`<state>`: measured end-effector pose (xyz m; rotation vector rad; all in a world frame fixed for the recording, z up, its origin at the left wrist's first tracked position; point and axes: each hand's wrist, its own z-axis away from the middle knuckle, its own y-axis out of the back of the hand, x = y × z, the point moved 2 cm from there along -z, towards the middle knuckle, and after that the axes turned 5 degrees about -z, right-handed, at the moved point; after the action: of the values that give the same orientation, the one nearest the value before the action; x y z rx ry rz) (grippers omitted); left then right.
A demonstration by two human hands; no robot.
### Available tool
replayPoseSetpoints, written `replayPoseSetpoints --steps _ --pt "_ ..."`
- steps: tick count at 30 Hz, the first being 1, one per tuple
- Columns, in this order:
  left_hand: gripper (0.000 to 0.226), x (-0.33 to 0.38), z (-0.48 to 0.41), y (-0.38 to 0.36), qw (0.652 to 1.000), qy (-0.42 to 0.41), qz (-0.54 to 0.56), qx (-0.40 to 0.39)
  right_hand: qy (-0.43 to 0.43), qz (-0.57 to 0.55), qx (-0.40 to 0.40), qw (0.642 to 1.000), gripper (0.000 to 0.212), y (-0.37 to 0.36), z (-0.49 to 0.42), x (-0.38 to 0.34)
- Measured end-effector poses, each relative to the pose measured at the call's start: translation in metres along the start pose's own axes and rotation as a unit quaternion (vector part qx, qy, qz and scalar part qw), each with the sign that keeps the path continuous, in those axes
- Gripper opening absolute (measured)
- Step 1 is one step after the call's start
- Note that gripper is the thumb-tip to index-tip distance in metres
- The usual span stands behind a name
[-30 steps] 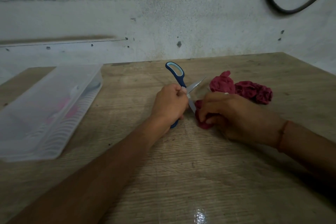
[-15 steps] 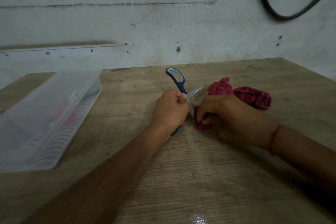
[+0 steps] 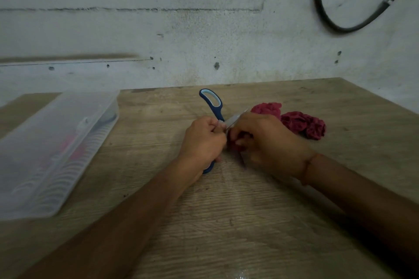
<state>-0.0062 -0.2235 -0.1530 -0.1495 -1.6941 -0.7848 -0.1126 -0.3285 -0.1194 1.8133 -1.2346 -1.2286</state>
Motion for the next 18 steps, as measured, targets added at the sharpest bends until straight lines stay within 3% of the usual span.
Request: replayPoseSetpoints --steps 3,8,15,18 --pt "0.016 -0.001 -0.001 0.001 1.0 0.017 0.017 0.002 -0.007 0.02 0.024 0.999 0.012 -0.004 -0.01 -0.002" --pt "0.023 -0.001 0.002 0.001 1.0 0.003 0.005 0.006 0.013 -0.001 -0.089 0.996 0.017 0.009 0.024 -0.004" --pt "0.014 0.001 0.003 0.002 1.0 0.017 0.008 0.011 0.016 0.047 0.015 0.999 0.017 -0.003 -0.011 -0.005" --pt "0.02 0.001 0.004 0.003 1.0 0.017 0.007 0.01 0.039 0.034 -0.014 0.999 0.015 0.0 0.005 -0.002"
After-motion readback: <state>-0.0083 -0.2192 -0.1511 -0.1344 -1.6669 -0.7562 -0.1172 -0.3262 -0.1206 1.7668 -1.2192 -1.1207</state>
